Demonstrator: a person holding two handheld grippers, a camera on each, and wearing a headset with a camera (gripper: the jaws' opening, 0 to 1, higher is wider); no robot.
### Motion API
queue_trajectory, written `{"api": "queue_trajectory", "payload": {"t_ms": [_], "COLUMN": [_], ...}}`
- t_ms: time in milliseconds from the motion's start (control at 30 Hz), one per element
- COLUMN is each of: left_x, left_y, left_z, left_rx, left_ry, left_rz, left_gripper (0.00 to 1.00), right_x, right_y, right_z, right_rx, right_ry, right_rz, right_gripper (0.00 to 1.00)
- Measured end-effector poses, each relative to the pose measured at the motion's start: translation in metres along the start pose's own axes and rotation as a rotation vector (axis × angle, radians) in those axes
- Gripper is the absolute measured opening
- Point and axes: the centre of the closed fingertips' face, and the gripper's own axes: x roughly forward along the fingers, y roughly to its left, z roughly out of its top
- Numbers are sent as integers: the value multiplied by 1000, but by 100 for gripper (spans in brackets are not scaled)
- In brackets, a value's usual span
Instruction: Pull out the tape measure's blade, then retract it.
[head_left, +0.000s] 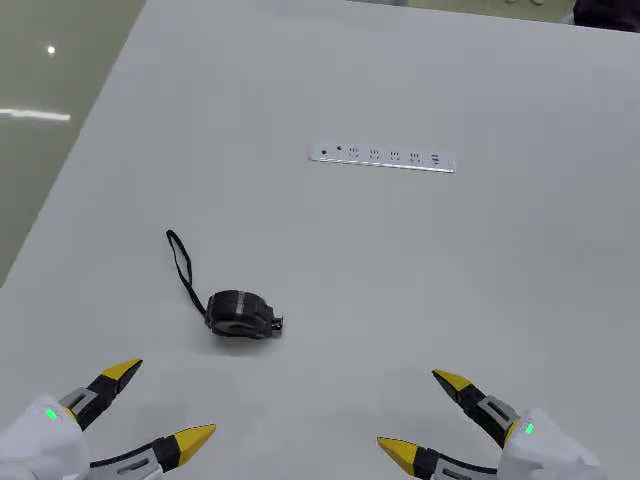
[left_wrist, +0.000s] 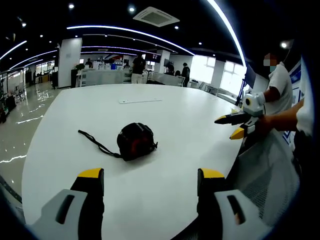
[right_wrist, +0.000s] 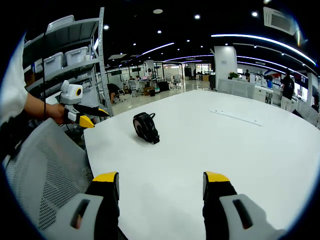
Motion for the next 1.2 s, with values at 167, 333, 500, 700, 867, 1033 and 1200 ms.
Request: {"api": "queue_trajectory", "payload": {"t_ms": [167,333,500,700,867,1033,1200], "left_x": [4,8,11,15,17,21,26], "left_y": [5,10,13,16,18,17,19], "left_z": [0,2,3,3,5,6,7], "left_rx": [30,50,73,106,106,123,173], "left_ry": [15,24,37,61,60,72,94], "left_rz": [-6,-13,-34,-67,-79,-98,-115], "left_gripper": [74,74,73,72,72,72,70], "right_x": [5,10,15,22,28,34,39], "right_y": [2,1,1,-1,-2,-1,-3], "right_z": [2,3,5,9,12,13,14], "right_rx": [-6,-16,-22,-34,-42,-50,-57], "right_ry": [0,2,6,9,6,14,17], "right_rz": [17,32,50,69,85,106,122], "right_gripper": [68,66,65,65,65,65,65]}}
